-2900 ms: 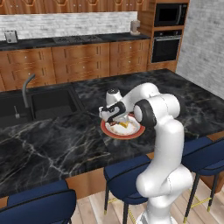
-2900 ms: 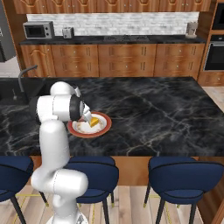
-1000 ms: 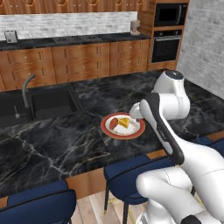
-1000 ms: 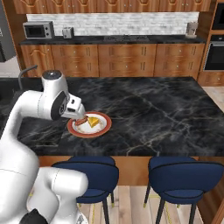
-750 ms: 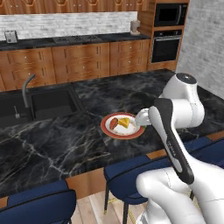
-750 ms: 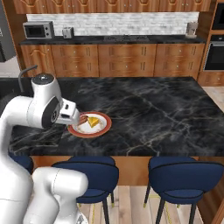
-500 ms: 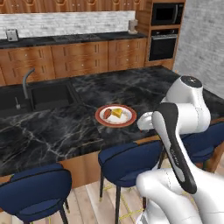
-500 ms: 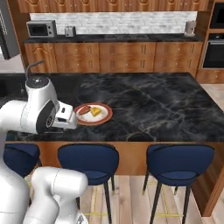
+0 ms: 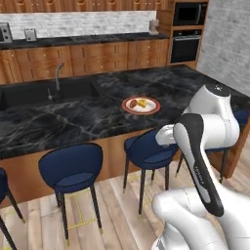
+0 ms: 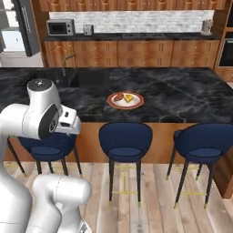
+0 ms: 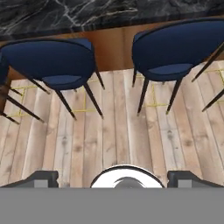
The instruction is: Take the cheese, chicken drumstick, and sweet potato from the fridge and place them on the plate on the dining counter to create an appetizer plate.
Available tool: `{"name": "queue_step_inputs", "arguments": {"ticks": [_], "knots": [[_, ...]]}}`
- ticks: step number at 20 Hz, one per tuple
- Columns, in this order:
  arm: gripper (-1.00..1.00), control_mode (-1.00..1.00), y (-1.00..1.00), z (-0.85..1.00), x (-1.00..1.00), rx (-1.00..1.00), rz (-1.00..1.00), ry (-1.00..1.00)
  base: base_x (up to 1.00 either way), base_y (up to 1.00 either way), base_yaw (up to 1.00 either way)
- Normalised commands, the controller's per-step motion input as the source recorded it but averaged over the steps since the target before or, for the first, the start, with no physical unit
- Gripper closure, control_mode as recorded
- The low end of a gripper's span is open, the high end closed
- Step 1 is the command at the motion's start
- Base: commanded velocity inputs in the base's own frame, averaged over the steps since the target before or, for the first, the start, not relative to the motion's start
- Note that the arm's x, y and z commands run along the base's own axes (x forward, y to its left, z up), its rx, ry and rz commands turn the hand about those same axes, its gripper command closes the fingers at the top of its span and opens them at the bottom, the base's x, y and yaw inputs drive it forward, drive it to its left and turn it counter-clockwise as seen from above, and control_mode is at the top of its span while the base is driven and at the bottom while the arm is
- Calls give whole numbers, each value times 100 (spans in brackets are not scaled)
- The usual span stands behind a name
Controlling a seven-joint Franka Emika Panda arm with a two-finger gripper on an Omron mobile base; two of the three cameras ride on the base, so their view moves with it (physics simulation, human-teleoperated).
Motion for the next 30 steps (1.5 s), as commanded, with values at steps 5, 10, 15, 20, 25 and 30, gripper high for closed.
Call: {"name": "queue_step_inputs", "arguments": {"ticks": [5,10,15,20,25,30], "knots": [[-100,100,0,0,0,0,0,0,-62,100,8],[-100,100,0,0,0,0,0,0,-47,100,2],[-100,100,0,0,0,0,0,0,-20,100,0],[-100,100,0,0,0,0,0,0,-1,100,0],[-100,100,0,0,0,0,0,0,0,100,0],[-100,100,0,0,0,0,0,0,0,100,0]]}}
